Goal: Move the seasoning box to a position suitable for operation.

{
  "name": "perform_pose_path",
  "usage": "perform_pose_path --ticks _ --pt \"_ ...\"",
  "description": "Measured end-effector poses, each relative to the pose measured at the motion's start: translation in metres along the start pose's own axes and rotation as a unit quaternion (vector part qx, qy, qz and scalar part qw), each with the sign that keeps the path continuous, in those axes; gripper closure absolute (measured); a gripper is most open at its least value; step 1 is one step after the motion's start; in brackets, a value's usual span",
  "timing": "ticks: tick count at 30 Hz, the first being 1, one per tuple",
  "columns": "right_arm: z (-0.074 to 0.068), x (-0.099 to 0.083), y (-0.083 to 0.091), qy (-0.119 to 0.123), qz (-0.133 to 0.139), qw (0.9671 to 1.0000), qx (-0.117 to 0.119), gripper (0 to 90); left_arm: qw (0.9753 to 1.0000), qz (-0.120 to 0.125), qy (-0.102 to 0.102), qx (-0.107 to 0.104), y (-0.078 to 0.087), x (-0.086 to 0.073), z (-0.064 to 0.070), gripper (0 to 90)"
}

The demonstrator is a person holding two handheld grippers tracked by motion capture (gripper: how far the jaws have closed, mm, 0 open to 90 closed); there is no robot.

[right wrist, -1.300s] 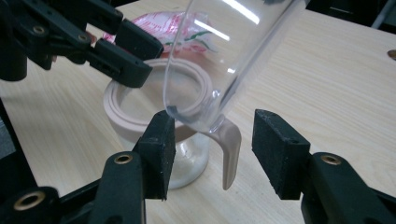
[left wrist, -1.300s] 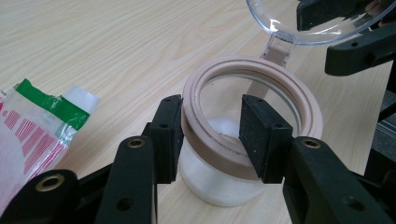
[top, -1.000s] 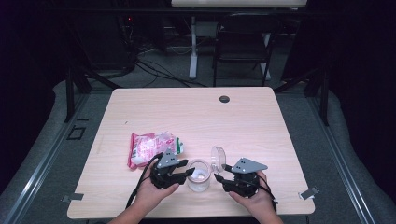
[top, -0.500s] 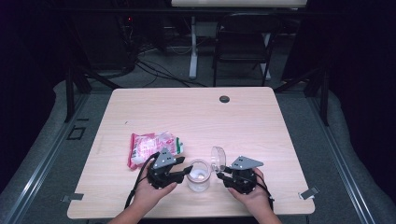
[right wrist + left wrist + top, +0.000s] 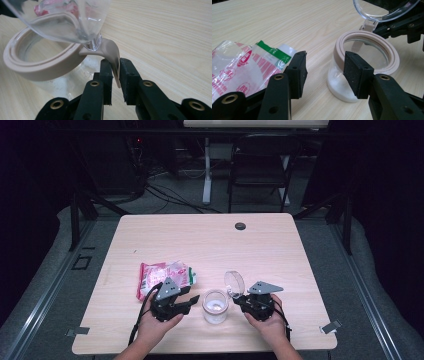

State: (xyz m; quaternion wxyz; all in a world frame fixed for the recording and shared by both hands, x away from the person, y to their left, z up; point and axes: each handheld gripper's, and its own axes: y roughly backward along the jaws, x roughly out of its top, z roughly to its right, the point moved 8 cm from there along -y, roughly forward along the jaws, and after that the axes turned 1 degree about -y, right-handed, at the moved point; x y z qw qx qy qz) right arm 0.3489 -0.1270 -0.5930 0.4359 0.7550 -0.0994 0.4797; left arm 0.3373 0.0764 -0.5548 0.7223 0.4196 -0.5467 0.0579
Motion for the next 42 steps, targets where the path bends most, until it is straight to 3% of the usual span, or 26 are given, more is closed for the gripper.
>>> perform_pose_path --ticks 9,12,16,29,35,39,42 --pt "0.009 0.007 -0.007 -0.011 0.001 0.9999 0.001 81.9 0.9998 0.003 0.010 0.015 0.008 -0.004 -0.008 53.3" --pt "0.011 0.007 -0.010 -0.029 0.006 0.9995 0.009 80.7 0.9997 0.004 0.013 0.020 0.010 -0.005 -0.011 53.4" --pt "0.013 0.008 -0.014 -0.034 0.003 0.9994 0.011 80.4 0.9995 0.007 0.017 0.026 0.013 -0.006 -0.014 53.4" --pt "0.017 0.013 -0.020 -0.029 0.003 0.9996 -0.001 81.3 0.9980 0.013 0.037 0.049 0.027 -0.012 -0.031 53.1" --pt "0.025 0.021 -0.019 -0.039 0.022 0.9989 -0.011 89.5 0.9971 0.013 0.046 0.060 0.033 -0.017 -0.037 53.1" --pt "0.033 0.022 -0.020 -0.063 0.023 0.9977 0.007 82.9 0.9963 0.014 0.052 0.068 0.038 -0.020 -0.040 53.1" --pt "0.034 0.021 -0.022 -0.068 0.016 0.9974 0.017 82.0 0.9956 0.015 0.055 0.074 0.042 -0.022 -0.043 53.1"
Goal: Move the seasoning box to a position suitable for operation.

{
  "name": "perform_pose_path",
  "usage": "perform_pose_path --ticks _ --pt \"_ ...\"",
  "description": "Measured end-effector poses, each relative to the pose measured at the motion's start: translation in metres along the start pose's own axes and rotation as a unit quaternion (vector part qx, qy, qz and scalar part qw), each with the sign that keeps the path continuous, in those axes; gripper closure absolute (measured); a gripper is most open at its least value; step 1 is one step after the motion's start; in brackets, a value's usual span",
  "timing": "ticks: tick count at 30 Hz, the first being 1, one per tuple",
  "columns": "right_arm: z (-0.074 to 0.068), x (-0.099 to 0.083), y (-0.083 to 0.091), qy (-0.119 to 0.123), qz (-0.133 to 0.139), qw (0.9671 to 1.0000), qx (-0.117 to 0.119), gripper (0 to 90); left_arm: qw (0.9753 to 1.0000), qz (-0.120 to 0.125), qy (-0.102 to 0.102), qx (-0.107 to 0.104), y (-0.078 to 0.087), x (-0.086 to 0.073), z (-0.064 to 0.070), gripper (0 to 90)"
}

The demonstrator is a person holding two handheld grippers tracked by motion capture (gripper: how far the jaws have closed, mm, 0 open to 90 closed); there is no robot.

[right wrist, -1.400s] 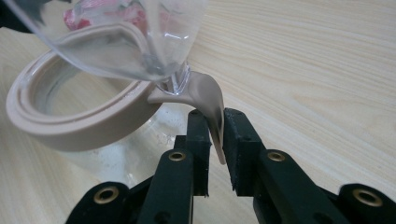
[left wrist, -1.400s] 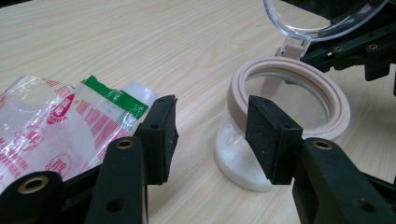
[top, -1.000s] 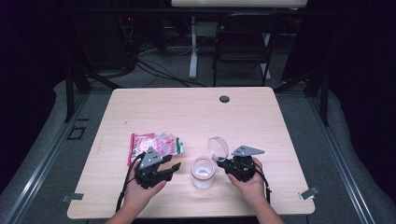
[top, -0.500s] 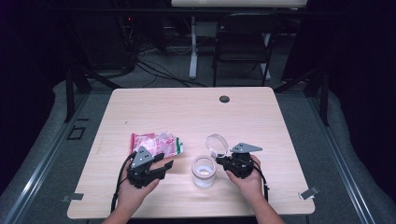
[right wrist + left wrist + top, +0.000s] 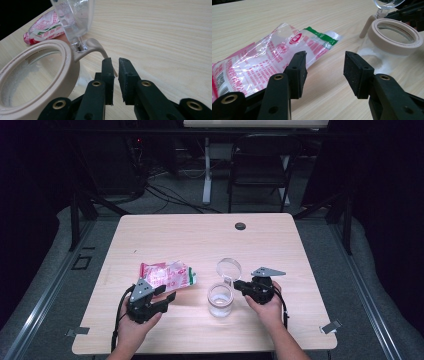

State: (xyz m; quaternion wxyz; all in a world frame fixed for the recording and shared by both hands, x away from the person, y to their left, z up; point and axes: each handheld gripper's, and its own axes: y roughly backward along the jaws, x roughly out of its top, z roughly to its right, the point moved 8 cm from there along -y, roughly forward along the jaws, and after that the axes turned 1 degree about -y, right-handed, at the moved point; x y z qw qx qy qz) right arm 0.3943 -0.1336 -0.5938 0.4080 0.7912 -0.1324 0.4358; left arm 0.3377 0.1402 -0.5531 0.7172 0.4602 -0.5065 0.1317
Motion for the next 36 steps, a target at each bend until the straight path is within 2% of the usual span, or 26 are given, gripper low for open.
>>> perform_pose_path --ticks 2,5,8,11,16,21,24,28,36 --pt "-0.001 -0.001 -0.003 -0.003 -0.007 0.9999 0.008 80.9 1.0000 0.000 0.004 0.004 0.002 -0.001 -0.003 53.1" --pt "-0.004 -0.006 -0.009 -0.002 -0.030 0.9992 0.024 75.9 0.9999 0.003 0.009 0.008 0.004 -0.002 -0.006 53.1" --pt "-0.001 -0.008 -0.016 -0.001 -0.033 0.9993 0.017 69.9 0.9999 0.002 0.012 0.009 0.006 -0.003 -0.008 52.9" --pt "0.003 -0.009 -0.022 0.010 -0.038 0.9992 0.008 67.2 0.9998 0.004 0.015 0.013 0.007 -0.004 -0.008 52.9" --pt "0.004 -0.009 -0.031 0.032 -0.033 0.9990 -0.001 67.8 0.9997 0.002 0.016 0.016 0.009 -0.006 -0.011 52.9" --pt "0.002 -0.007 -0.035 0.046 -0.035 0.9983 0.001 74.9 0.9996 0.002 0.018 0.022 0.012 -0.008 -0.013 52.9" --pt "0.001 -0.006 -0.037 0.045 -0.036 0.9983 0.007 77.0 0.9995 0.003 0.019 0.024 0.013 -0.008 -0.013 52.8" --pt "0.001 -0.004 -0.037 0.035 -0.028 0.9988 0.018 74.4 0.9995 0.002 0.019 0.025 0.014 -0.009 -0.013 52.8" --pt "0.000 -0.005 -0.034 0.039 -0.035 0.9986 0.003 75.2 0.9995 0.001 0.016 0.026 0.012 -0.008 -0.014 52.8"
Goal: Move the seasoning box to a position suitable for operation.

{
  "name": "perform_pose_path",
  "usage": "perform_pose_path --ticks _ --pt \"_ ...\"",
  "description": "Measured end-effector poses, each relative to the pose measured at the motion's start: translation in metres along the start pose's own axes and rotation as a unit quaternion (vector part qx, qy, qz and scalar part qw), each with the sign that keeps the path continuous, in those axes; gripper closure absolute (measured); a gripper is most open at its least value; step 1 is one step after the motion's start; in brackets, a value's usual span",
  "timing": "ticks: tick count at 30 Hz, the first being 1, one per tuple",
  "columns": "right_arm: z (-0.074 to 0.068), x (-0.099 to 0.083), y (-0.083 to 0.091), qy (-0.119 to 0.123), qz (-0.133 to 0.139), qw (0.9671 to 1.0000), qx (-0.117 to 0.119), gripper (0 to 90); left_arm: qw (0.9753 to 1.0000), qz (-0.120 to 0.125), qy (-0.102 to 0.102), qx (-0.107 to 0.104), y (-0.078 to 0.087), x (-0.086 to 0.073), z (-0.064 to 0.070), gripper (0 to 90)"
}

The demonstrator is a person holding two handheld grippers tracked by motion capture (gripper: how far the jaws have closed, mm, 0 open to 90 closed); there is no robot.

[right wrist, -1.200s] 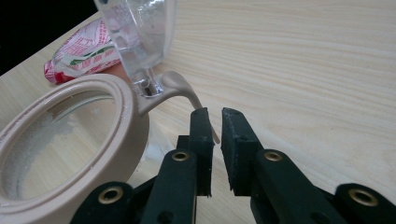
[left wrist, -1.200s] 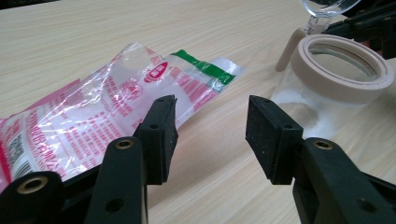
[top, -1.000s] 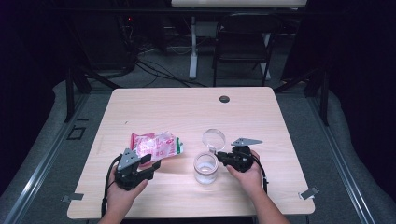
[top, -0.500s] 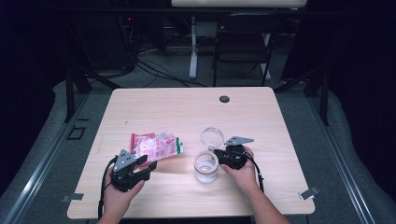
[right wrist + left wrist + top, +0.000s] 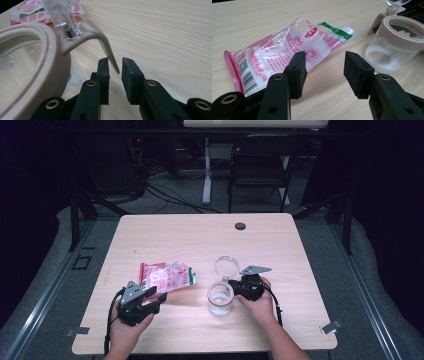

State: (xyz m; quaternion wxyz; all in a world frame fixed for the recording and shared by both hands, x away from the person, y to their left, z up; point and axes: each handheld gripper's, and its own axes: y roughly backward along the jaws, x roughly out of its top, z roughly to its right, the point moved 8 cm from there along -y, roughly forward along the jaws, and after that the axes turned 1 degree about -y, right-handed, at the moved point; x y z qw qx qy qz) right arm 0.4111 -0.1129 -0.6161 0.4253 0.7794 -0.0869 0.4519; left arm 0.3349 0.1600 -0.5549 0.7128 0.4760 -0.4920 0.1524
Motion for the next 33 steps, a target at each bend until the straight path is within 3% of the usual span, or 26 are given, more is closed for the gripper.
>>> perform_pose_path --ticks 7,11,17,22,29,33 --pt "-0.001 0.001 0.010 -0.008 0.016 0.9998 -0.008 71.1 1.0000 -0.003 -0.003 -0.002 -0.006 0.001 -0.005 52.4" --pt "-0.002 0.002 0.019 -0.011 0.030 0.9994 -0.011 69.0 0.9995 -0.014 -0.022 -0.016 -0.014 -0.001 0.001 50.1" --pt "0.001 0.000 0.029 -0.017 0.040 0.9988 -0.021 66.5 0.9978 -0.017 -0.063 -0.009 -0.025 0.002 0.007 48.1" --pt "0.001 -0.005 0.037 -0.010 0.038 0.9987 -0.032 64.4 0.9962 -0.018 -0.085 -0.001 -0.035 0.002 0.009 45.3" --pt "0.000 -0.013 0.048 -0.003 0.037 0.9985 -0.042 62.7 0.9905 -0.034 -0.132 0.015 -0.052 0.002 0.017 44.6" --pt "0.003 -0.017 0.056 -0.009 0.039 0.9980 -0.049 62.4 0.9840 -0.046 -0.169 0.035 -0.063 0.001 0.020 41.2"
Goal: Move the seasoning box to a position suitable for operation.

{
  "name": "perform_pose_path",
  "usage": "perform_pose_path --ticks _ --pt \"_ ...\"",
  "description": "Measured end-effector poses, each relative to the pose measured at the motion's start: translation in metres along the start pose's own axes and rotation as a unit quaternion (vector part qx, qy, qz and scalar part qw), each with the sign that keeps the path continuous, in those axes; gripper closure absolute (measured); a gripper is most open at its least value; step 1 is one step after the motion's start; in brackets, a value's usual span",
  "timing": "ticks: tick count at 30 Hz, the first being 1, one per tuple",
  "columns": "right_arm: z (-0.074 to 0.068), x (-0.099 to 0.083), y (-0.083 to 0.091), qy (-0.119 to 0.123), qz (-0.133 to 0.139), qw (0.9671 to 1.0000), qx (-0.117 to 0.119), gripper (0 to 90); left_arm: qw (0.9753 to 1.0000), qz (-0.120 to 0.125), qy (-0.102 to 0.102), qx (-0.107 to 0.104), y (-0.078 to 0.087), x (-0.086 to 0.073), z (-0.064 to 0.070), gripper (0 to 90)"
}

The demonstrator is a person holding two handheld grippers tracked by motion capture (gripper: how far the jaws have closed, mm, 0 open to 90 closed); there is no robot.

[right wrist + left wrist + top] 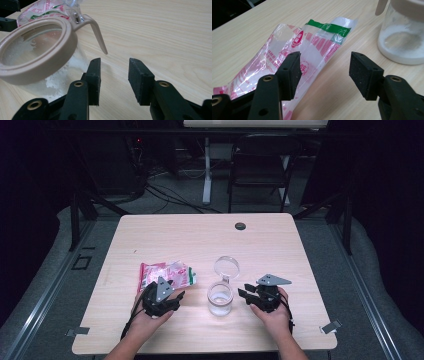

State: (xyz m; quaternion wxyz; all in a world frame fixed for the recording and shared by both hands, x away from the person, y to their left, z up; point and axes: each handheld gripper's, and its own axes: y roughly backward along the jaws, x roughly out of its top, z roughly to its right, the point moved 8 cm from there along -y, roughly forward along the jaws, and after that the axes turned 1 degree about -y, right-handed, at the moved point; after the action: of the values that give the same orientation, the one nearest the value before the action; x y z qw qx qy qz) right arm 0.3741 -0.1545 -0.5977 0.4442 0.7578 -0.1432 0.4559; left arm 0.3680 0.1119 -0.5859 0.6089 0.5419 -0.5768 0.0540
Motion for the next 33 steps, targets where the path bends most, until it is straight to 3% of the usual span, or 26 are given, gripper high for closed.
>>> perform_pose_path --ticks 6,14,21,33 --pt "0.006 -0.005 0.011 -0.010 0.008 0.9999 -0.011 61.8 0.9992 -0.025 -0.026 0.020 -0.018 -0.005 -0.005 40.6" --pt "0.010 -0.009 0.018 -0.015 0.013 0.9996 -0.020 61.1 0.9982 -0.041 -0.015 0.042 -0.036 -0.010 -0.015 42.6" --pt "0.009 -0.011 0.018 -0.011 0.009 0.9997 -0.020 60.4 0.9963 -0.045 -0.024 0.069 -0.042 -0.012 -0.020 46.3" --pt "0.006 -0.012 0.016 -0.011 0.008 0.9998 -0.017 60.0 0.9968 -0.047 0.006 0.065 -0.039 -0.015 -0.031 71.1"
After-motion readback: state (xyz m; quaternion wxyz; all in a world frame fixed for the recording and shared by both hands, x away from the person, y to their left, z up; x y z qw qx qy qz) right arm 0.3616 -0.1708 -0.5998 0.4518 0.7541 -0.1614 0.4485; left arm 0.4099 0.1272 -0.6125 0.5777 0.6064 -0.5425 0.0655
